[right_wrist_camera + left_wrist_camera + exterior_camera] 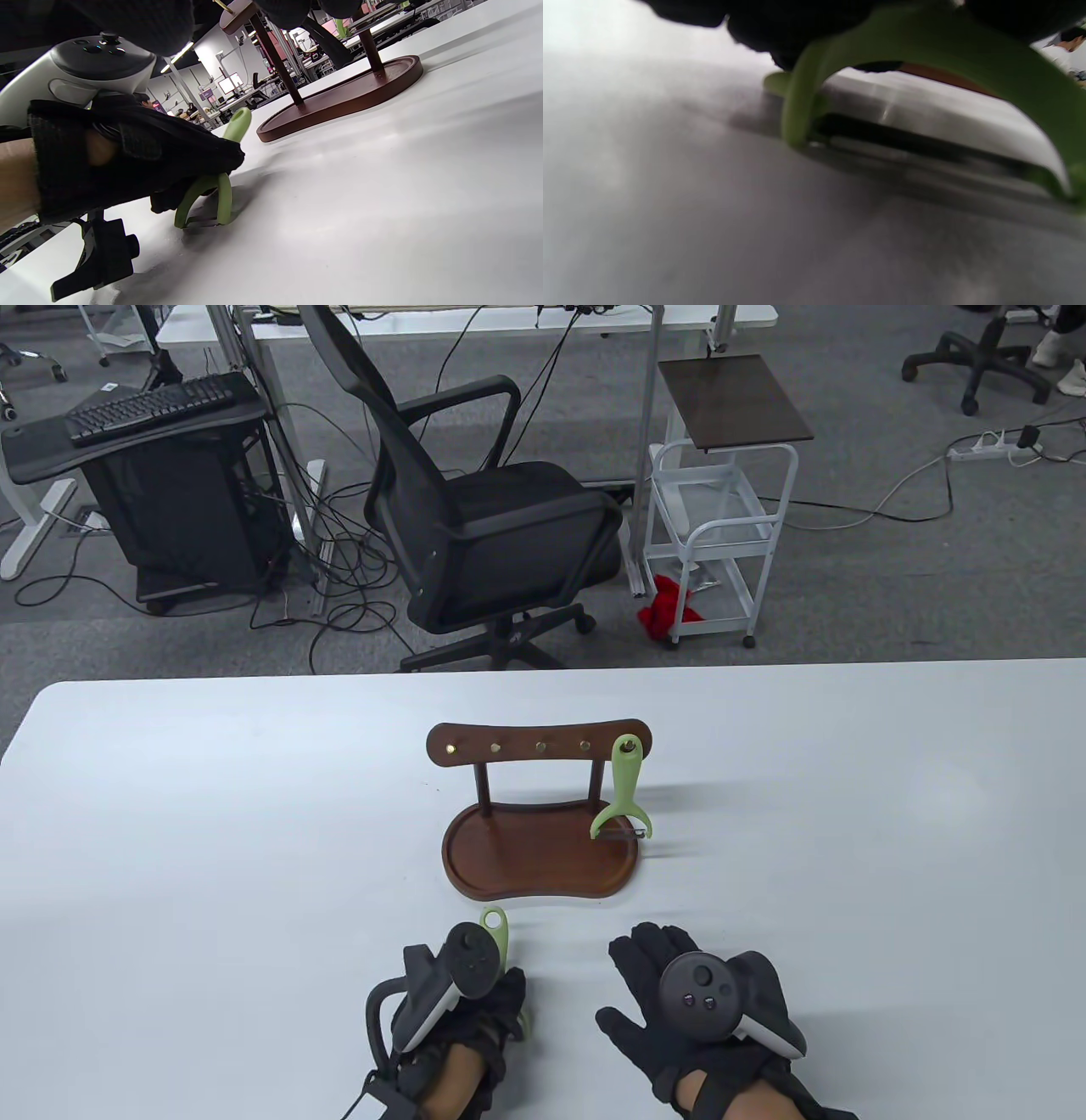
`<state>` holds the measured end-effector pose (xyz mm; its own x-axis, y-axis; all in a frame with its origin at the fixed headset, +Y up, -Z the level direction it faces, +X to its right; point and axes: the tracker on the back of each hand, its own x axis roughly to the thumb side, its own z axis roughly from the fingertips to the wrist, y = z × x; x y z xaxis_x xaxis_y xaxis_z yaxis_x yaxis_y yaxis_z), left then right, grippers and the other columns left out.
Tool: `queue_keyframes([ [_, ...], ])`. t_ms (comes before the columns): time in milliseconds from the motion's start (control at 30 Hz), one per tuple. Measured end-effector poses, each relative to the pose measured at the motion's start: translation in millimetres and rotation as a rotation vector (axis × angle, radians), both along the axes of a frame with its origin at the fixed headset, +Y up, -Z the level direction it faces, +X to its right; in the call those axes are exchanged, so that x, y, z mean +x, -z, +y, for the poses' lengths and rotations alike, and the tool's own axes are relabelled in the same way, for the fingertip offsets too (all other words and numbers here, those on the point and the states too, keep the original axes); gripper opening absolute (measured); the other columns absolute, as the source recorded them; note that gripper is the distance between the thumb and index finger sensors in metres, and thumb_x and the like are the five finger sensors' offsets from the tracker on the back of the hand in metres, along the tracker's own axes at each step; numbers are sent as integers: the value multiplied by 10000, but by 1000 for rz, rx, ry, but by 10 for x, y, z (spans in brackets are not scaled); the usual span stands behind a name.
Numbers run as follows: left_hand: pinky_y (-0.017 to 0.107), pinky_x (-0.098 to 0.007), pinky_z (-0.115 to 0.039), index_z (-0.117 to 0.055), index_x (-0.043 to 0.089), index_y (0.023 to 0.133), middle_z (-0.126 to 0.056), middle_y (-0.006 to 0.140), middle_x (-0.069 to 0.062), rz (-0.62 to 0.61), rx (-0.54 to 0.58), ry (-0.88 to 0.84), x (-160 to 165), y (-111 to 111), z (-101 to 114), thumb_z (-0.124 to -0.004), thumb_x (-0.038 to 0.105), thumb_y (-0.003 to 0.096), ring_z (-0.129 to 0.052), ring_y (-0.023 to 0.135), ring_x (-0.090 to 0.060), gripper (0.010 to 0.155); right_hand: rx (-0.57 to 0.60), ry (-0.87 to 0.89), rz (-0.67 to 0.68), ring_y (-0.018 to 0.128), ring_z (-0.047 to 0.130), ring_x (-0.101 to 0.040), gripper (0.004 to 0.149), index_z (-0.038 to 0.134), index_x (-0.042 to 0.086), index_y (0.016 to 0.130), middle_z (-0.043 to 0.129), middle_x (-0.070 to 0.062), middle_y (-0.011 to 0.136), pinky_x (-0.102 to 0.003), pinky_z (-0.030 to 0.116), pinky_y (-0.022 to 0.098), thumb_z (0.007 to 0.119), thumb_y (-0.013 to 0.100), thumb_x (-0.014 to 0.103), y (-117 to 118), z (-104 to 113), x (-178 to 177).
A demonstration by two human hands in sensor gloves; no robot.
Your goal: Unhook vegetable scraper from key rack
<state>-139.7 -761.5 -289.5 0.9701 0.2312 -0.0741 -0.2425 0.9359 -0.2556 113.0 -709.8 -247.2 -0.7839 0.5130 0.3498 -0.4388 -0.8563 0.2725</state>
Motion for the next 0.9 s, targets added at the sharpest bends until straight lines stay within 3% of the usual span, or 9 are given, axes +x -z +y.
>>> queue_keyframes([
  [400, 235, -437, -873, -819, 64, 797, -788, 817, -214, -9, 5, 85, 55, -1, -25, -797, 525, 525, -956, 322, -191, 536, -6, 0, 12, 905, 316, -616, 756, 424, 35, 1025, 334, -312, 1073, -754, 359, 582, 690, 482, 488, -12, -10, -30],
  [733, 234, -445, -868, -810, 83, 813, -775, 836, -214, -6, -13, 31, -2, -2, -18, -788, 529, 528, -960, 326, -200, 530, -8, -6, 3, 905, 319, -616, 754, 431, 32, 1023, 338, -314, 1072, -753, 362, 583, 691, 481, 487, -15, -7, -26],
  [800, 278, -484, -823, -772, 78, 865, -719, 893, -233, -55, -40, -41, -46, 15, 31, -769, 531, 532, -935, 372, -247, 562, 1, -4, -5, 905, 321, -616, 754, 430, 33, 1023, 340, -313, 1072, -753, 363, 583, 691, 481, 488, -17, 13, -15],
  [867, 330, -513, -788, -733, 88, 914, -666, 940, -233, -120, 58, -21, -83, 13, 159, -756, 539, 526, -910, 434, -277, 596, 5, 2, -17, 905, 319, -617, 754, 430, 33, 1023, 337, -313, 1073, -754, 362, 582, 691, 482, 487, -10, 31, 1],
  [900, 385, -532, -758, -680, 112, 962, -608, 985, -219, -210, 110, -15, -109, 19, 244, -741, 551, 528, -883, 505, -297, 620, 9, 6, -24, 906, 317, -616, 754, 430, 33, 1024, 335, -313, 1073, -754, 361, 583, 691, 481, 487, -7, 42, 12],
])
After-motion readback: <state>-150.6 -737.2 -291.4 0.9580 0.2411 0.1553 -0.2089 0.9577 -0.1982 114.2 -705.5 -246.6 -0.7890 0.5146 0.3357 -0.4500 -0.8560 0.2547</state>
